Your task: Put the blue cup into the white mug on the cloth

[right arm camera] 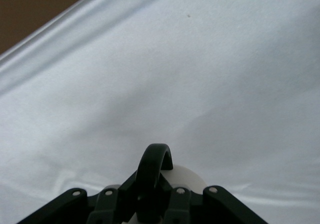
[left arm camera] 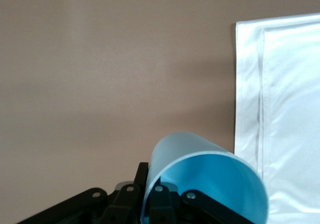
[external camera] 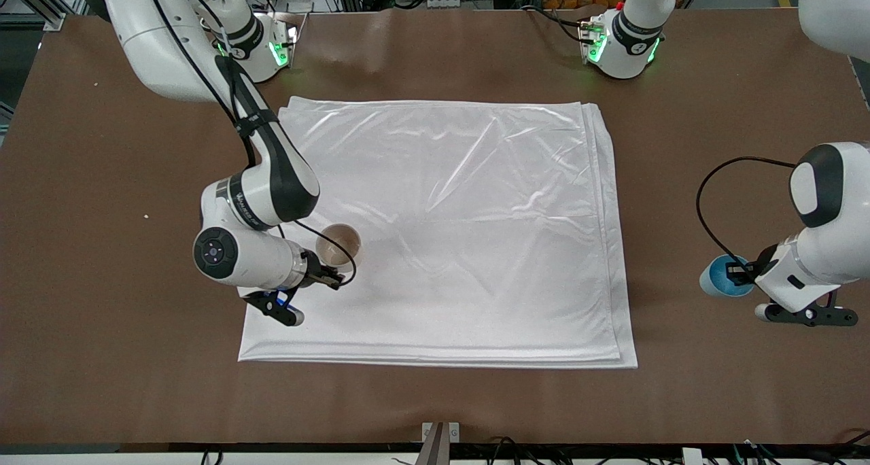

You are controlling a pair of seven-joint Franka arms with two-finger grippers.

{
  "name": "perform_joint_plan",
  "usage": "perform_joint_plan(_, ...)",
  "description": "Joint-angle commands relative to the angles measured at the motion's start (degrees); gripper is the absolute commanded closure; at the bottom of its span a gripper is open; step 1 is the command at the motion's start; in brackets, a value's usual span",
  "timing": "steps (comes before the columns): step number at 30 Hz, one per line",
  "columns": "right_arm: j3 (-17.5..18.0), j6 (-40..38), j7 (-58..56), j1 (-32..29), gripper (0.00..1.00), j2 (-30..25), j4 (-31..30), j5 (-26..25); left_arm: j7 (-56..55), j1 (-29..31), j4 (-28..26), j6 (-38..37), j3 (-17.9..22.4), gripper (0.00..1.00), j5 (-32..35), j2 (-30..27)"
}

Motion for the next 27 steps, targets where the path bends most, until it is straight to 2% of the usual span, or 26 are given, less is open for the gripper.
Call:
perform_joint_plan(1,-0.33,1.37,4.07,1.08,1.0,0.88,0.9,6.67,-0.58,-0.25,-0.71,-2.65,-0.1,1.0,1.89,-3.03)
perform_joint_plan(5,-0.33,2.25,8.1,2.23,1.0,1.58,0.9,7.29,-0.67,-1.57,-0.62,-3.62,-0.54,1.0,2.15,-4.26)
perform_joint_plan(16,-0.85,10.86,15.49,8.11,1.0,5.01,0.2,6.41,-0.5,-2.71,-0.71,-5.73,-0.98,1.0,2.24,-6.55)
perform_joint_plan(27,-1.12,11.22,15.67,8.64,1.0,5.45,0.2,5.36,-0.32,-2.8,-0.62,-6.78,-1.16,1.0,5.14,-6.73)
